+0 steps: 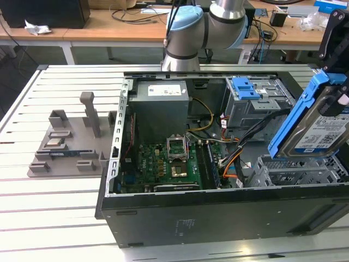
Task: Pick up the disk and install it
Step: 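Pick up the disk, then insert the disk into the insertion slot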
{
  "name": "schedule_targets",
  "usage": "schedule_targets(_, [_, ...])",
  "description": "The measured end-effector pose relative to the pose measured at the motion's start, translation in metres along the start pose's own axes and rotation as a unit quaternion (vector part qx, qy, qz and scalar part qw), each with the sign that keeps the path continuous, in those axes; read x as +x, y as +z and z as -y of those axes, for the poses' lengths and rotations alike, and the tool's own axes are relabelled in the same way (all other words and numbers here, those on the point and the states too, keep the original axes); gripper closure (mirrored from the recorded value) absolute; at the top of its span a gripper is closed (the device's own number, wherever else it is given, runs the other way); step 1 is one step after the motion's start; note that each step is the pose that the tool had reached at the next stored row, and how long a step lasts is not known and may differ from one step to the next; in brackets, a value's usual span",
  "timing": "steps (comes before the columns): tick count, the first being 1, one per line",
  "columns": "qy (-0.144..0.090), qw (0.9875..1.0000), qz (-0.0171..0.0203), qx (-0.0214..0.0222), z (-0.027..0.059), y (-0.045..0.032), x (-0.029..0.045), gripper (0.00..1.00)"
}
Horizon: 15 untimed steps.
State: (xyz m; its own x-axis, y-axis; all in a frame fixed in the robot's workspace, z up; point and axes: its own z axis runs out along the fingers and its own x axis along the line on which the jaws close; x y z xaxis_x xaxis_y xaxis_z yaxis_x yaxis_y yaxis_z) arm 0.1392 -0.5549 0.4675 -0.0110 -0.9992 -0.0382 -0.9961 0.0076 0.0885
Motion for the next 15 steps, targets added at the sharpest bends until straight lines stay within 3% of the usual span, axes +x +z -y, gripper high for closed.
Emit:
schedule_targets(13, [0.000,1.0000,0.0000,0.0000,0.0003,0.0000,0.0000,0.63])
schedule_targets(15, [0.000,1.0000,0.0022,0.0000,0.0004,0.0004,0.0000,0.63])
